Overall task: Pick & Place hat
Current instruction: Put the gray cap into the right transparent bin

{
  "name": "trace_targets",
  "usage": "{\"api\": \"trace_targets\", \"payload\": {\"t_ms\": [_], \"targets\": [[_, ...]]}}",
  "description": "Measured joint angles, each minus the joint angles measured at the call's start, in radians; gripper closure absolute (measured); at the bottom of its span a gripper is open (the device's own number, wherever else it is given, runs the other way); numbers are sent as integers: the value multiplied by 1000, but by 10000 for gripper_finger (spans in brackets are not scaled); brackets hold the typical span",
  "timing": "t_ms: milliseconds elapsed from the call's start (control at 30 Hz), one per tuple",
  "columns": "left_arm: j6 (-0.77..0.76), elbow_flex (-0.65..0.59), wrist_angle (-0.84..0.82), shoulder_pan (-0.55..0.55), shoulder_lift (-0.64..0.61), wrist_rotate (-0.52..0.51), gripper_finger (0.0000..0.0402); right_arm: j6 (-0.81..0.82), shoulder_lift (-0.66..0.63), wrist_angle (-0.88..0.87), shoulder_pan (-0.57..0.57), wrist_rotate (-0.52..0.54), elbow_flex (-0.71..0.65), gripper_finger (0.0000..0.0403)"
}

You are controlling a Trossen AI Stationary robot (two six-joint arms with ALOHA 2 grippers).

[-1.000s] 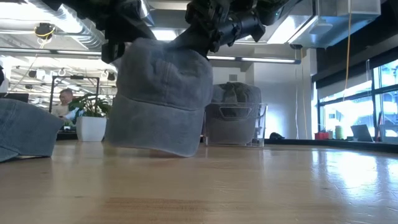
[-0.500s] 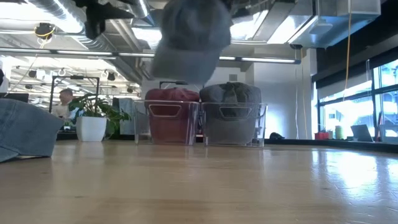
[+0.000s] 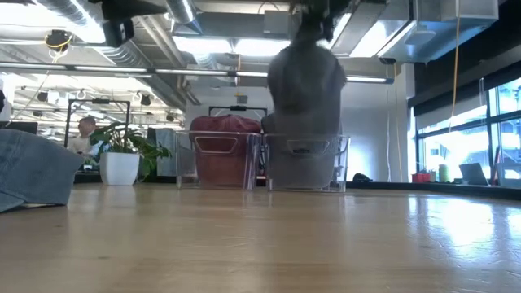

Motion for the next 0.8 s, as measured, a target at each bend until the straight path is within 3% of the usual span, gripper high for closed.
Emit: {"api": "trace_targets", "payload": {"t_ms": [367, 633, 800], "targets": [[-69, 0, -133, 0, 1, 36, 281, 6, 2, 291, -63, -36, -319, 360], [-317, 0, -481, -2, 22, 191, 297, 1, 1, 304, -64, -10, -364, 329], [-338, 0, -647, -40, 50, 208, 309, -22, 1, 310, -64, -10, -360, 322]]}}
